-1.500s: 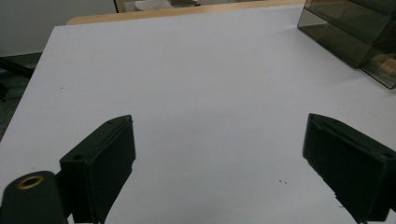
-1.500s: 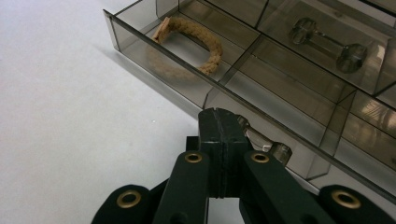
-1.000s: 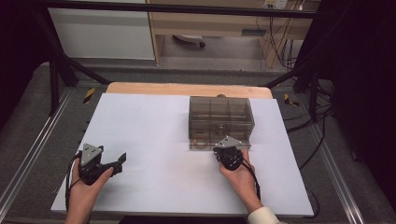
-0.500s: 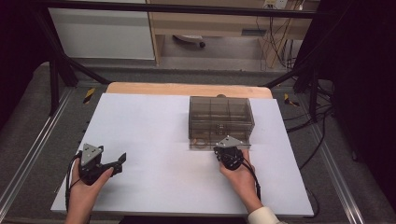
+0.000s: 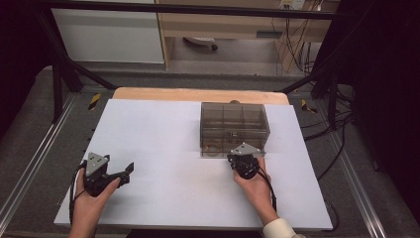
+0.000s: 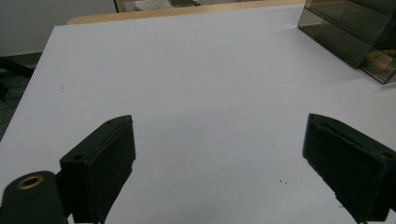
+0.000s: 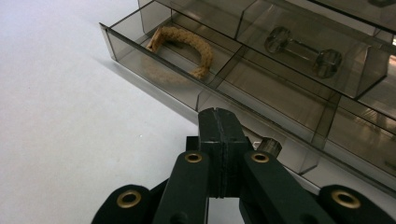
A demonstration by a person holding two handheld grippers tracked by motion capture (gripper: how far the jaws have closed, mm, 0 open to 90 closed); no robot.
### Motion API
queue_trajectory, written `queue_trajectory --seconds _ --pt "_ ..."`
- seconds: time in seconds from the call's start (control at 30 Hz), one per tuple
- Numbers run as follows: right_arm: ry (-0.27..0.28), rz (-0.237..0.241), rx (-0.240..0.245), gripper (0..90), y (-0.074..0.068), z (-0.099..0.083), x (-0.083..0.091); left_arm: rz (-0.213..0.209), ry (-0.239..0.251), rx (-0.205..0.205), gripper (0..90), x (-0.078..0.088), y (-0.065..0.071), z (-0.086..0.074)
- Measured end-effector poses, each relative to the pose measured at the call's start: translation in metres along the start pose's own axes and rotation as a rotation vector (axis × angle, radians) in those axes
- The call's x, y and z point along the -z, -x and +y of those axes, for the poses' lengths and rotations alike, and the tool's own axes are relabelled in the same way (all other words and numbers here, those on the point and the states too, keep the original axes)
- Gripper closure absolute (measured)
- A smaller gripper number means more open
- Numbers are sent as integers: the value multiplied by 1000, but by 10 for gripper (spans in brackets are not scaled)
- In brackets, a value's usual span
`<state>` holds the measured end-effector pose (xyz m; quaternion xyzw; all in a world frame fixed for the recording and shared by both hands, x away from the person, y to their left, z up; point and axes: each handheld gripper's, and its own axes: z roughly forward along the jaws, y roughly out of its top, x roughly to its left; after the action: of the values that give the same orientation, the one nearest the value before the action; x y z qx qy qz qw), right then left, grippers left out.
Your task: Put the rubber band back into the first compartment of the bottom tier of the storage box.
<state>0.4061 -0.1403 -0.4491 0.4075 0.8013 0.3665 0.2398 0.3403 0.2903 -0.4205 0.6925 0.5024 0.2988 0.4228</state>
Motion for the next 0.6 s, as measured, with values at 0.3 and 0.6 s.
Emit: queue_trajectory --seconds 0.3,0.6 --pt "8 1 -15 900 1 0 0 -1 -2 -3 89 0 0 0" --pt "10 -1 -15 900 3 1 -2 -2 -2 -5 90 0 0 0"
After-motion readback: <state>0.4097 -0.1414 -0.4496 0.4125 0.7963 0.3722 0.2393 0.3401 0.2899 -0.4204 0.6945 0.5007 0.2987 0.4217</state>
